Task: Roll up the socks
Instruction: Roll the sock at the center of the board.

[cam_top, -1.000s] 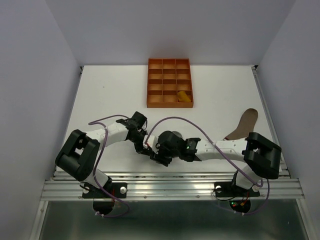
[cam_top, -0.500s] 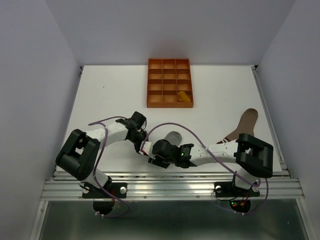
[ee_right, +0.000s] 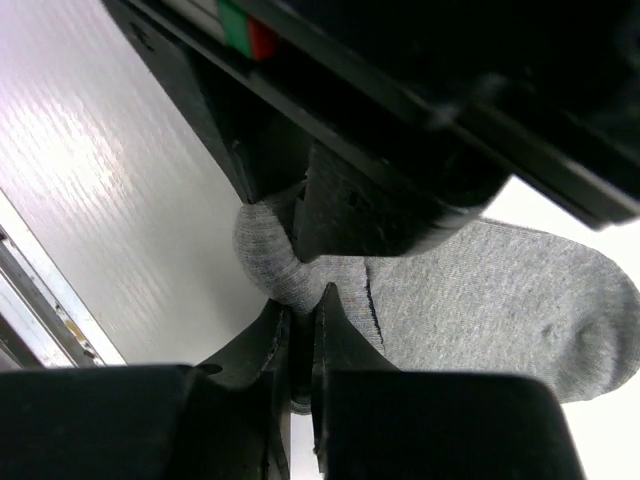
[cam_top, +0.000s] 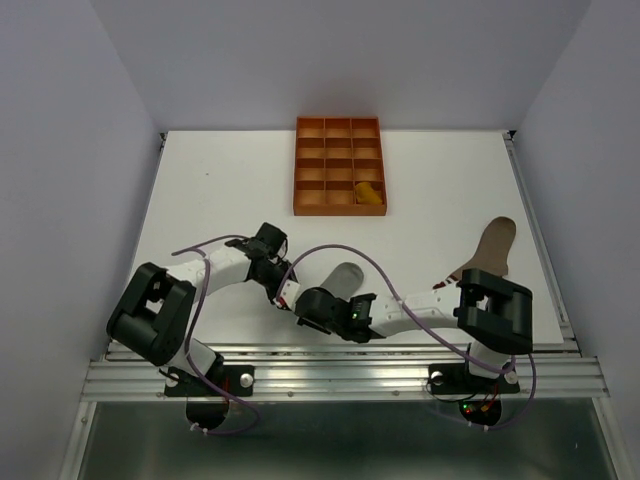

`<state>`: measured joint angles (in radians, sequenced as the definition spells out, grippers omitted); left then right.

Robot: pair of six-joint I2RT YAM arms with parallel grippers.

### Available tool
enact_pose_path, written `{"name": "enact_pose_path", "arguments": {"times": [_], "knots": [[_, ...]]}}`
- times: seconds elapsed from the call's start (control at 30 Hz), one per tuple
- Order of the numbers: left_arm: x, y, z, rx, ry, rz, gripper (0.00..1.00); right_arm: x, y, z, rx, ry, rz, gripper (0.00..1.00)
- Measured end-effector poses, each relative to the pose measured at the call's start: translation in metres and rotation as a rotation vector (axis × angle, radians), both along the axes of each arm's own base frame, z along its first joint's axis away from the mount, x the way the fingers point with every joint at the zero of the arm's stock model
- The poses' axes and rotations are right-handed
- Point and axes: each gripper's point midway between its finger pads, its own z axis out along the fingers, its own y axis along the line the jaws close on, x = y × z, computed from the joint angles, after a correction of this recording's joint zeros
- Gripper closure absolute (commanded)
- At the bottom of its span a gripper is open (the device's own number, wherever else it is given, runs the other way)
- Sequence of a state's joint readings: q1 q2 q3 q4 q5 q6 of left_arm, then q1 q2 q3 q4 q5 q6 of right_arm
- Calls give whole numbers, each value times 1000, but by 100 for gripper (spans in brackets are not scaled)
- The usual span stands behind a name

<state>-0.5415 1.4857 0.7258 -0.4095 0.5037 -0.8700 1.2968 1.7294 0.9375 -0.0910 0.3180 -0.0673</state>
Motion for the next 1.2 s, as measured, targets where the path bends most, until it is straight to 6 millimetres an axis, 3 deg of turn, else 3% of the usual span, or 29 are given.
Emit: {"name": "enact_pose_path", "arguments": {"times": [0.23,0.47,0.57,0.9,1.2], "knots": [[21,10,10,7,-76,66,60,2,1,1,104,86,-75,99],[85,16,40,23,-297,172,60,23,-11,6,279,289,-163,99],[101,21,48,24,-357,202,59,26,-15,6,352,392,-190,99],[105,20,47,8,-405,155,59,31,-34,5,538,660,-310,99],[82,6,26,-51,-368,25,49,40,-50,-2,640,892,-472,99]]}}
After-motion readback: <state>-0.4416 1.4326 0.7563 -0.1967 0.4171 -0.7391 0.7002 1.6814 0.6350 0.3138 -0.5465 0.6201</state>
